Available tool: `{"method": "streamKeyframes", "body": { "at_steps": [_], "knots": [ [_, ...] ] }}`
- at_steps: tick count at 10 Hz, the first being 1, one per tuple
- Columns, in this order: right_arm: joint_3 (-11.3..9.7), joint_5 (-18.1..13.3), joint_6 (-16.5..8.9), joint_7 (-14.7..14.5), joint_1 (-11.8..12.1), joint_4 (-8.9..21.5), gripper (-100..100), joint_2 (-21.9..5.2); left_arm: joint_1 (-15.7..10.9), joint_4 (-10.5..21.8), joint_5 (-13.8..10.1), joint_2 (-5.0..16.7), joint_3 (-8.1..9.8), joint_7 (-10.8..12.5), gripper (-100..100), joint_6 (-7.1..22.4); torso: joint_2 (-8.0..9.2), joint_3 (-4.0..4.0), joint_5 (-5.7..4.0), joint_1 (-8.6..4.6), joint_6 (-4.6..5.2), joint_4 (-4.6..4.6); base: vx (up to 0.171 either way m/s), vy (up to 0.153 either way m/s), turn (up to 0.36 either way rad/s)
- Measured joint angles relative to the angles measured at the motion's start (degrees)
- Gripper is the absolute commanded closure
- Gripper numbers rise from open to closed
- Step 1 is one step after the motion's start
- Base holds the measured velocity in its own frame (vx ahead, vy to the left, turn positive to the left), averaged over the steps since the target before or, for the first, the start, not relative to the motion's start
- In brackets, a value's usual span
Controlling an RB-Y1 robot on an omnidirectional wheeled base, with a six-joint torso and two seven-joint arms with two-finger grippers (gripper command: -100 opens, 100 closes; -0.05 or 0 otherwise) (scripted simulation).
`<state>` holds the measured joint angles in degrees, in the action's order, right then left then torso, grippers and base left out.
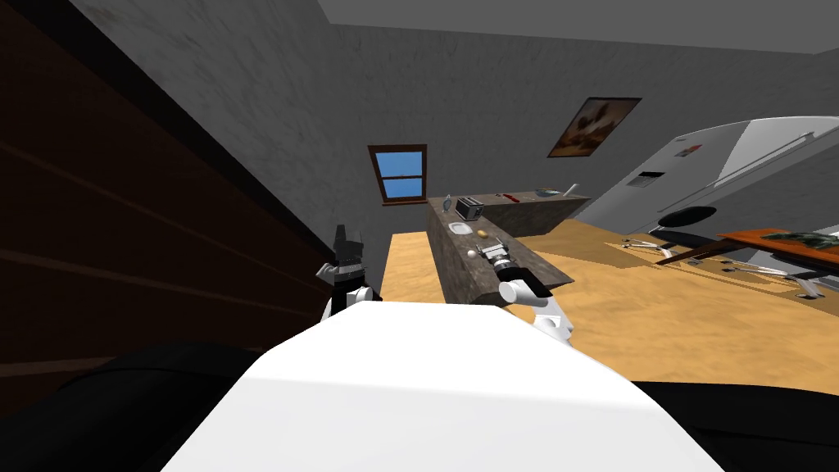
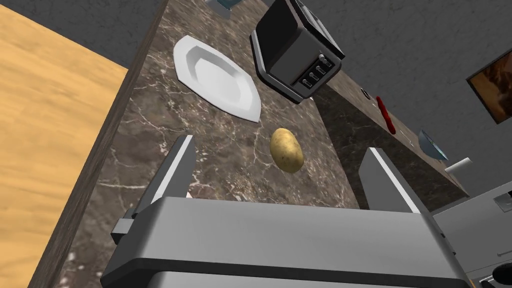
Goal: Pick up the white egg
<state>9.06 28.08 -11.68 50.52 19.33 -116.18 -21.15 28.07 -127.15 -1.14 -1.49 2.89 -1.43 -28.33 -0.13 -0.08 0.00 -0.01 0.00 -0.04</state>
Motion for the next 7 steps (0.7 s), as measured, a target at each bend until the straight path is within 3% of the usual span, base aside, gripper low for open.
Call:
{"method": "streamKeyframes", "body": {
  "at_steps": [7],
  "knots": [
    [1.9, 8.4, -10.2, 11.4, -2.7, 3.1, -100, -3.9, 0.0, 0.0, 0.0, 0.0, 0.00, 0.0, 0, 0.0, -0.05, -0.03, 0.00, -0.02, 0.00, -0.01, 0.044, 0.002, -0.031]
  ]
}}
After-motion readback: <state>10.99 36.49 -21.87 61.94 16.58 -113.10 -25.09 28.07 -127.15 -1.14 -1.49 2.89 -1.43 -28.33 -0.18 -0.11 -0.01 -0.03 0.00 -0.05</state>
